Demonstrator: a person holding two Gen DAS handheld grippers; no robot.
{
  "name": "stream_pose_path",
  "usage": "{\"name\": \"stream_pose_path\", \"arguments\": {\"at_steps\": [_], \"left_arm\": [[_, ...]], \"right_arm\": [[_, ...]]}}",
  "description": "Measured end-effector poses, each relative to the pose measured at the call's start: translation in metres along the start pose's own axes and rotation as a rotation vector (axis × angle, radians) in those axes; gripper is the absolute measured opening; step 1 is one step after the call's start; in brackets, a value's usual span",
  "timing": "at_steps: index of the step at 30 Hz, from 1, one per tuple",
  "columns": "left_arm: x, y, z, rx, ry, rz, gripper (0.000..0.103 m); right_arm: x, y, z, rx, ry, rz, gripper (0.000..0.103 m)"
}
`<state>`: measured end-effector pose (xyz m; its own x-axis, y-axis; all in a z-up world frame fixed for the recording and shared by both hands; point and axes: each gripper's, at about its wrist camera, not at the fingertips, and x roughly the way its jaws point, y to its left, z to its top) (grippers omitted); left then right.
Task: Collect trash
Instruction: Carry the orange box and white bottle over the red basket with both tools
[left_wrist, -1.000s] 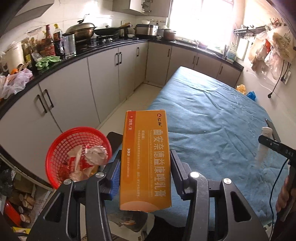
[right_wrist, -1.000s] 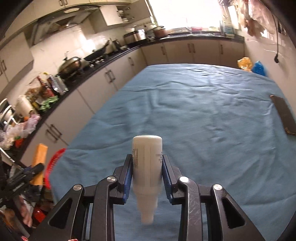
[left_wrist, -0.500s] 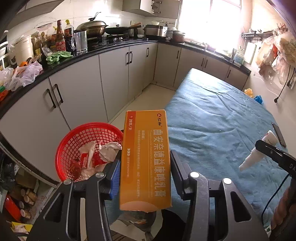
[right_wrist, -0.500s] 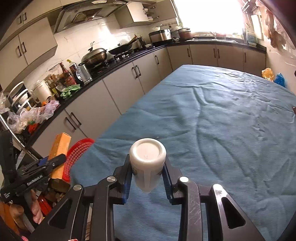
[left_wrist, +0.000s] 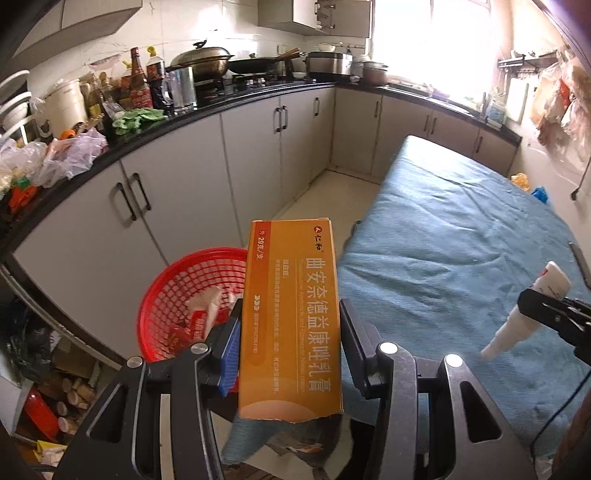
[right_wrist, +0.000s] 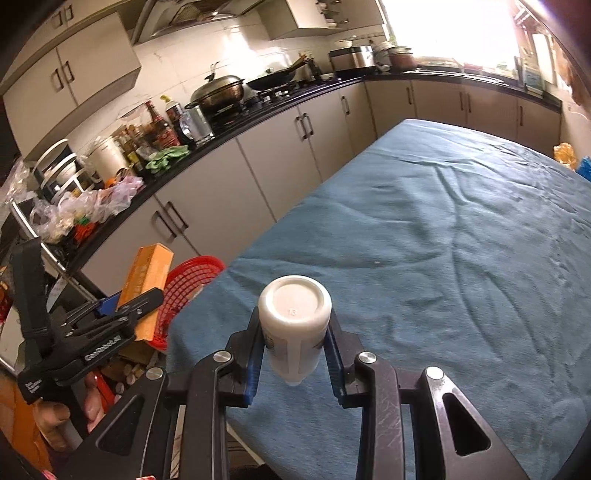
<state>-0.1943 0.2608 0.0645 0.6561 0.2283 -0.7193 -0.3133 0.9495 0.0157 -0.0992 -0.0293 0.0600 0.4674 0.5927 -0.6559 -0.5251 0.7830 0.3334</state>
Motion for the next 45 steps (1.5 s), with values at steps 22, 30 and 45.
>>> {"name": "stream_pose_path", "arguments": {"at_steps": [22, 30, 45], "left_arm": [[0.016, 0.025, -0.004, -0.028, 0.015, 0.087, 0.047], [0.022, 0.042, -0.005, -0.057, 0.025, 0.100, 0.047], [0.032, 0.083, -0.009, -0.113, 0.048, 0.151, 0.047]], "right_arm": [[0.027, 0.032, 0.004, -0.057, 0.047, 0.066, 0.033], [0.037, 0.047, 0.010, -0.075, 0.063, 0.098, 0.033], [0.066, 0.094, 0.024, -0.139, 0.082, 0.170, 0.033]]}}
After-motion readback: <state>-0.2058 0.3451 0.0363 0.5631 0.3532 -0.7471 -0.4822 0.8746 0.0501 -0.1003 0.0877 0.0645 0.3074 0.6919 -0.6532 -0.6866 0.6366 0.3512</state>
